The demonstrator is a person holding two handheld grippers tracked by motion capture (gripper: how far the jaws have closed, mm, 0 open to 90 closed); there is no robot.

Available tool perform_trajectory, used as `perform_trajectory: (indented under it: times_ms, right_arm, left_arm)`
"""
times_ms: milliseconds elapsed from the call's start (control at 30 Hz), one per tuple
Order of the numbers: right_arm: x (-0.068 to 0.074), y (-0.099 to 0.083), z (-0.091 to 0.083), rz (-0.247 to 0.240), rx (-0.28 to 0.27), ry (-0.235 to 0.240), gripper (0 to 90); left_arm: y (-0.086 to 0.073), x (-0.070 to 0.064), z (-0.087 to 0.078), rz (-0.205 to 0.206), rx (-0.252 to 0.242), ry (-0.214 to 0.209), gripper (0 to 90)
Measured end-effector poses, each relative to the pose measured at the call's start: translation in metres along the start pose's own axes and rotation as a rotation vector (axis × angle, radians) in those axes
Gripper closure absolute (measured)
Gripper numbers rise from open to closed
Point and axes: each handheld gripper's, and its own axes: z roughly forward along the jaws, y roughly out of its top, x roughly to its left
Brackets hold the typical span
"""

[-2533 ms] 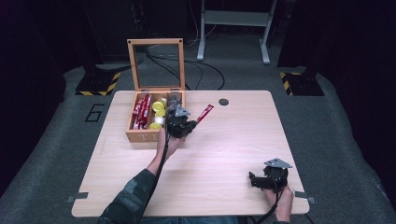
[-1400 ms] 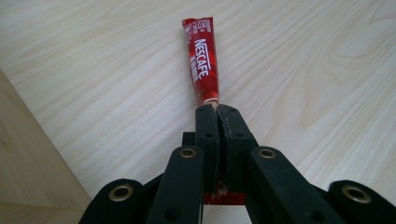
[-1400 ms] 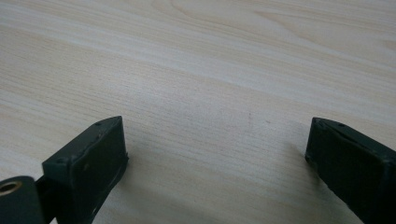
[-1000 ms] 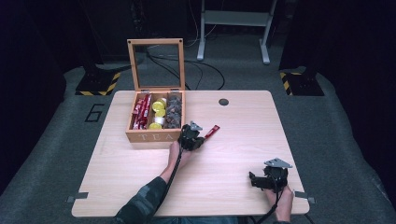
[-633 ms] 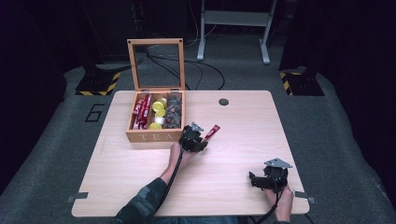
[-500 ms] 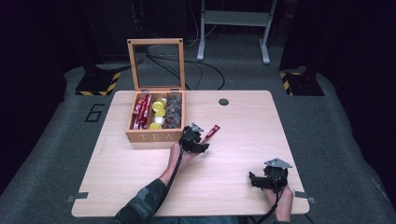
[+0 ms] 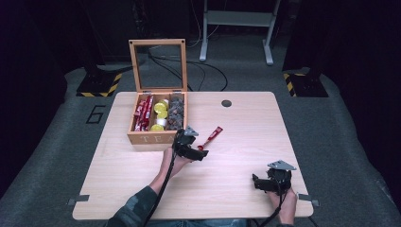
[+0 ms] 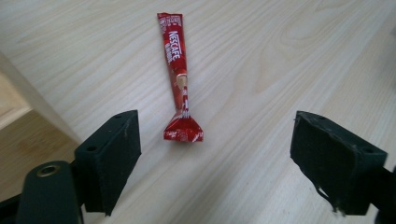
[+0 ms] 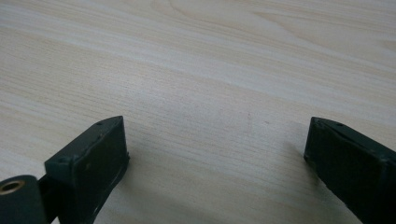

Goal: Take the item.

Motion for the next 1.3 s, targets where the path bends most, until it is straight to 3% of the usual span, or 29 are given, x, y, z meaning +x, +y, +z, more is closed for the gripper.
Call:
perform_trajectory:
  times_ms: [633, 1000, 1300]
  right_arm:
    - [0.000, 0.000, 0.000, 0.002, -0.001, -0.001, 5.3]
    - [0.000, 0.000, 0.000, 0.001, -0.001, -0.003, 5.2]
    - [0.000, 0.000, 0.000, 0.001, -0.002, -0.003, 5.2]
  left_arm:
    - [-0.023, 0.010, -0.059, 0.015, -0.051, 0.062, 9.1]
    - [-0.063, 0.029, -0.105, -0.025, -0.087, 0.141, 8.9]
    - [-0.102, 0.041, -0.124, -0.085, -0.087, 0.196, 8.9]
